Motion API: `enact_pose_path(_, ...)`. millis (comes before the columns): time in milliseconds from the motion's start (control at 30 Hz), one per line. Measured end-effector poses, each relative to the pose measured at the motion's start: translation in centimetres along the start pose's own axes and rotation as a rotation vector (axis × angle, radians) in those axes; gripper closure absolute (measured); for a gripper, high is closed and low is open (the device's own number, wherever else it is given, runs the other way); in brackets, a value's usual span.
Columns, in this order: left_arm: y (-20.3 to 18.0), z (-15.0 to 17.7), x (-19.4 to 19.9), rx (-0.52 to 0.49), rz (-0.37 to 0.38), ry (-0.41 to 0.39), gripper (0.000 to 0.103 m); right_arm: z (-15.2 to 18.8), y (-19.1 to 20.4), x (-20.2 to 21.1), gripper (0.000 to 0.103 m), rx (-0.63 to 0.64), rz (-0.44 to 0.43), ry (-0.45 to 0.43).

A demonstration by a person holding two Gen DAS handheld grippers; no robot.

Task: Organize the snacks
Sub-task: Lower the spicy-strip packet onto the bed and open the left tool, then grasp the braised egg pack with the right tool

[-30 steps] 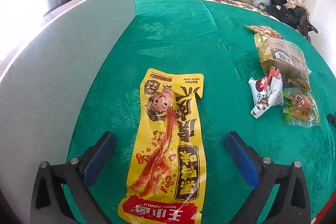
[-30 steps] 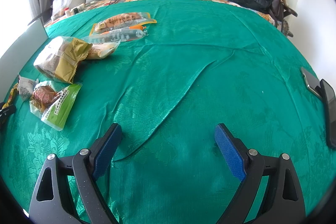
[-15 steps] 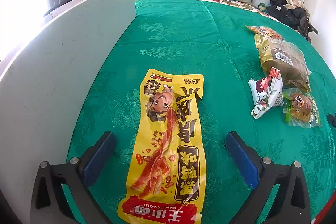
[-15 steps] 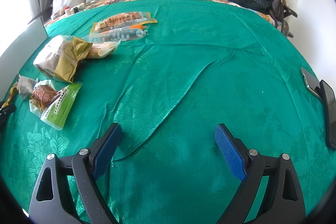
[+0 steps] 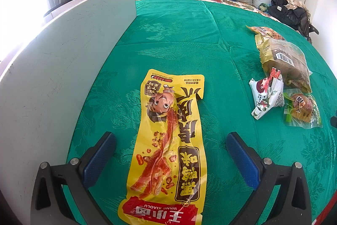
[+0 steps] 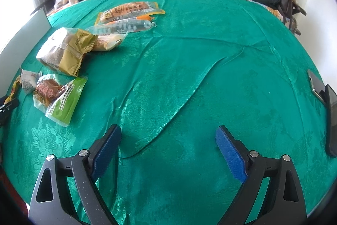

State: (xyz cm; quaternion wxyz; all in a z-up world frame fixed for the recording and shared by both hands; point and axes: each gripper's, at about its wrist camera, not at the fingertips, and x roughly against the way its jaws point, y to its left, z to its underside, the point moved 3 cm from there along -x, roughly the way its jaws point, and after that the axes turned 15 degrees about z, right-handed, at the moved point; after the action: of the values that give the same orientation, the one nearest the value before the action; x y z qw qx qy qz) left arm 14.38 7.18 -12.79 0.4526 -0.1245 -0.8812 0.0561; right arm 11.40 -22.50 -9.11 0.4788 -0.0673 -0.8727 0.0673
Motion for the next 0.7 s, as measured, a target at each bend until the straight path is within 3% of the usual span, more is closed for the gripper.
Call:
enact_pose_path(100, 0.0, 0.0, 0.0, 0.0, 0.0, 0.0, 0.0, -1.4, 3.7, 2.7, 0.012, 0.135, -0.139, -0.089)
enact_pose_path(200, 0.0, 0.0, 0.0, 0.0, 0.001, 0.0, 0.0, -2.9, 9.0, 4.2, 0.012, 0.335, -0.265, -0.095)
enact_pose_path(300, 0.0, 0.0, 0.0, 0.0, 0.001, 0.0, 0.0, -3.7, 14.1, 4.0, 0.013, 0.532, -0.275, -0.08)
enact_pose_path(400, 0.0, 0.0, 0.0, 0.0, 0.001, 0.0, 0.0, -4.4, 17.3, 1.9, 0.014, 0.639, -0.213, -0.034)
enact_pose_path(500, 0.0, 0.0, 0.0, 0.0, 0.001, 0.0, 0.0, -4.8, 18.1, -0.6, 0.017, 0.631, -0.193, 0.065)
enact_pose_path(567, 0.0, -0.1, 0.1, 0.0, 0.002, -0.001, 0.0, -5.2, 17.2, -0.8, 0.038, 0.561, -0.21, 0.104)
enact_pose_path(633, 0.0, -0.1, 0.0, 0.001, 0.002, -0.001, 0.0, -4.6, 16.2, -0.5, 0.047, 0.548, -0.171, 0.121)
enact_pose_path(700, 0.0, -0.1, 0.0, 0.0, 0.002, -0.001, 0.0, -3.8, 14.2, 0.1, 0.048, 0.492, -0.196, 0.156)
